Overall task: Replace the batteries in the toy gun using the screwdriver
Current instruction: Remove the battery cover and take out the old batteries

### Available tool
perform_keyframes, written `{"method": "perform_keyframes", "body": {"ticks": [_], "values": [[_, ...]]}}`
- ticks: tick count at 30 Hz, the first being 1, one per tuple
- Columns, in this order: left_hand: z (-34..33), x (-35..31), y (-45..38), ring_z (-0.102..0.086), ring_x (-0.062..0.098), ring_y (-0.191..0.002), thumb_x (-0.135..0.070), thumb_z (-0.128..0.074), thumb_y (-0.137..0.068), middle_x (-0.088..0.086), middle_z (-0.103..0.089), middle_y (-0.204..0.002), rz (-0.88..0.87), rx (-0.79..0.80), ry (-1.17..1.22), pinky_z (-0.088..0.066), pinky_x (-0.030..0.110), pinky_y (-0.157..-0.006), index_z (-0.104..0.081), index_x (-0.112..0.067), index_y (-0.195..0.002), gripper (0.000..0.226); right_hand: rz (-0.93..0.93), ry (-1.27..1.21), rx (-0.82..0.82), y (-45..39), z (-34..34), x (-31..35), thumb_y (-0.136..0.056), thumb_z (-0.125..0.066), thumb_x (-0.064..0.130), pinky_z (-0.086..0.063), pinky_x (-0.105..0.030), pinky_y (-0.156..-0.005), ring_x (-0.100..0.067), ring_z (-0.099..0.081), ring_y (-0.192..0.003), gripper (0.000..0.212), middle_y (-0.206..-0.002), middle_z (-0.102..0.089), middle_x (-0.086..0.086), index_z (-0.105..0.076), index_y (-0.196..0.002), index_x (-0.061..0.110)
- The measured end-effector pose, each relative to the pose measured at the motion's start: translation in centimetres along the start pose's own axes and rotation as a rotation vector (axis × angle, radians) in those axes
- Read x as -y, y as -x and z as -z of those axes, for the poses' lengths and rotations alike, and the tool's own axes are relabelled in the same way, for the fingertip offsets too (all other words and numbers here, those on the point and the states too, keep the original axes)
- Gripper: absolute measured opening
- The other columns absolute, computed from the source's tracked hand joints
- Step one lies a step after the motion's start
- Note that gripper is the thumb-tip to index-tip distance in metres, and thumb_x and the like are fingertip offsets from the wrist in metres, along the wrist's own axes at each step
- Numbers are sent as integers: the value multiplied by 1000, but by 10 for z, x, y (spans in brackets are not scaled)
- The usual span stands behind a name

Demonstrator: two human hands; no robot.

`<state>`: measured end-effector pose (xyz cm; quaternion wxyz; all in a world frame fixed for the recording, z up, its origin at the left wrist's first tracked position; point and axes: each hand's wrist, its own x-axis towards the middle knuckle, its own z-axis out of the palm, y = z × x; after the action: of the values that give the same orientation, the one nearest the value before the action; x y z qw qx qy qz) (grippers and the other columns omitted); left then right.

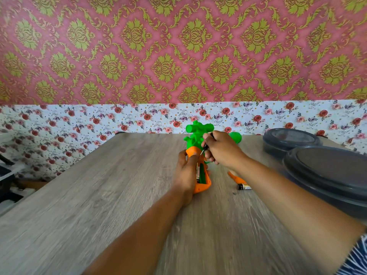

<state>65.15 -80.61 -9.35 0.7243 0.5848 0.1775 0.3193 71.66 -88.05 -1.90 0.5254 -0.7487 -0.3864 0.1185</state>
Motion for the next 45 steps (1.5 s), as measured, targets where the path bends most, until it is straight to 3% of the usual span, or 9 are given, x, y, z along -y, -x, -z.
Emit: {"method": "perform_keyframes", "body": {"ticks": [5,13,17,21,25,29,35,39,45], "values": [[1,0,-1,-60,20,-67,-17,-42,-97,14,-58,-87,9,-22,-25,-52,29,-55,-41,-12,-123,26,42,-101,-20,7,3,-9,-100,-36,21,-36,-14,-36,-1,-46,-34,26,-62,-53,-7,-48,-83,6],[1,-2,1,-61,23,-63,-10,-45,-94,14,-59,-84,20,-4,-24,-52,28,-52,-41,-15,-117,24,151,-197,-251,21,5,-20,-100,-34,13,-42,-34,-63,-14,-51,-62,29,-68,-54,-2,-45,-72,14],[1,0,1,-63,23,-69,-14,-53,-89,15,-60,-89,20,-32,-28,-53,30,-56,-43,-10,-118,30,125,168,-82,28,2,-36,-92,-51,13,-36,-26,-64,-4,-48,-69,9,-74,-53,11,-60,-90,11],[1,1,2,-64,36,-93,-28,-61,-73,23,-61,-103,24,-47,-80,-51,45,-71,-45,-12,-116,48,105,97,2,32,-9,-38,-82,-67,16,-41,-33,-68,-13,-52,-72,14,-72,-56,3,-66,-93,9],[1,-2,2,-54,20,-62,-33,-53,-83,12,-54,-83,66,-26,-6,-45,28,-51,-46,-13,-104,30,62,-25,-33,35,-11,-38,-79,-69,15,-41,-33,-65,-14,-53,-67,8,-68,-58,-2,-64,-74,12],[1,-1,0,-61,23,-73,-51,-50,-80,21,-59,-101,143,-15,30,-50,26,-47,-48,-10,-122,59,-34,-165,10,43,17,-30,-81,-64,-2,-32,-6,-41,7,-46,-38,7,-56,-53,6,-63,-87,-7],[4,0,-1,-61,23,-72,-37,-41,-96,16,-59,-89,132,-12,70,-54,25,-50,-41,-3,-131,49,-280,-25,3,48,78,-38,-76,-65,-5,-22,-13,-31,-6,-36,-40,12,-59,-58,-3,-63,-76,6],[5,-1,0,-61,23,-70,-36,-41,-97,15,-59,-88,124,2,72,-54,25,-50,-39,-3,-132,48,-463,126,71,50,97,-56,-73,-71,-1,-22,-12,-32,-9,-32,-46,7,-75,-58,-18,-66,-78,-1],[5,-2,1,-62,22,-72,-39,-40,-97,16,-59,-92,132,2,51,-53,25,-50,-40,-6,-134,50,-518,296,110,46,100,-70,-77,-72,6,-21,-12,-32,-10,-32,-48,10,-64,-59,-9,-64,-82,3]]}}
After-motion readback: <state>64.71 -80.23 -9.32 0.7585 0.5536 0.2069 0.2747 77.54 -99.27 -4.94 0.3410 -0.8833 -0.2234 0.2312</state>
